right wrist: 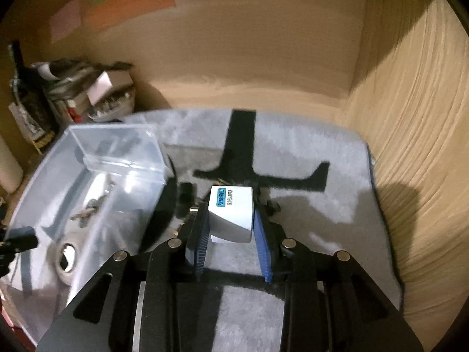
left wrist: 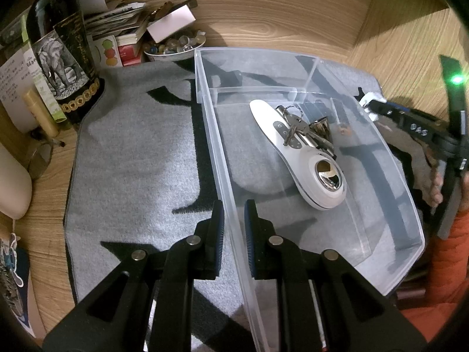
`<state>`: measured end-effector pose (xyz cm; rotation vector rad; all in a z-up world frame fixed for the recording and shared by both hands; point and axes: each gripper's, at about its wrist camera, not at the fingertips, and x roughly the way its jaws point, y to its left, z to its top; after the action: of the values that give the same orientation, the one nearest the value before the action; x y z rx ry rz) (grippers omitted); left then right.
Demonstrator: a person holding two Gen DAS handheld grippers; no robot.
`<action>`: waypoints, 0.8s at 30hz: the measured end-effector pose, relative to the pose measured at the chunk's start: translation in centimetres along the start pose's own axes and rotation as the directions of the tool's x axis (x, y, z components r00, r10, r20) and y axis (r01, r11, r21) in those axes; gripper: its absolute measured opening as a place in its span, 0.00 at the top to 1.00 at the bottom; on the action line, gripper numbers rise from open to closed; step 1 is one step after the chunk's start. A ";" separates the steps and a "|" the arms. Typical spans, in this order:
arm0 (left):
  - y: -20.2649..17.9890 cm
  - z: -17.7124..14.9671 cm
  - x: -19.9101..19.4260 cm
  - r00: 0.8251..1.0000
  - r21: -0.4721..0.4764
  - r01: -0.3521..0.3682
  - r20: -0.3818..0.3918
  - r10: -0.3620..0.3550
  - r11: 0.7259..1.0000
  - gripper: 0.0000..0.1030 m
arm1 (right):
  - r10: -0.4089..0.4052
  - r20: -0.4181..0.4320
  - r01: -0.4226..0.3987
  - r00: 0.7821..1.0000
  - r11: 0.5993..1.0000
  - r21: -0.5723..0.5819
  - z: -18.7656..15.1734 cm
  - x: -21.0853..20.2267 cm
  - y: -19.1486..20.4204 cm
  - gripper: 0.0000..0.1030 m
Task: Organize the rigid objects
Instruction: 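Grasp the white plug adapter on the rug with the right gripper, then carry the white adapter into the clear box and open the right gripper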
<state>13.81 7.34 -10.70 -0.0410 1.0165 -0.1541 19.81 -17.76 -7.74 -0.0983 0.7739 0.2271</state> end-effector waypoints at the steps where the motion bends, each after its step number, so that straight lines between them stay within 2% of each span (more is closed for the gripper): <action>1: 0.0 0.0 0.0 1.000 0.000 -0.001 0.000 0.001 1.000 0.87 | 0.009 0.018 -0.009 1.000 1.000 -0.008 0.2 -0.7 0.3 0.74; 6: 0.0 0.0 0.1 1.000 -0.004 -0.001 -0.003 0.001 1.000 0.87 | 0.043 0.079 -0.040 0.996 0.998 -0.043 1.1 -2.9 1.8 0.74; 14: 0.2 0.1 0.2 1.000 -0.005 0.000 -0.006 0.000 1.000 0.87 | 0.140 0.131 -0.127 0.982 0.987 -0.103 2.4 -4.1 5.0 0.74; 18: 0.3 0.1 0.2 1.000 -0.006 -0.001 -0.006 0.001 1.000 0.87 | 0.187 0.124 -0.170 0.974 0.976 -0.136 2.6 -4.1 6.7 0.74; 24: 0.4 0.2 0.2 1.000 -0.010 0.002 -0.005 -0.002 1.000 0.87 | 0.218 0.067 -0.201 0.974 0.960 -0.197 2.2 -2.7 9.2 0.74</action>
<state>14.12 7.66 -10.82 -0.0509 1.0222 -0.1513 17.22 -8.87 -4.35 -0.1852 0.6728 0.5043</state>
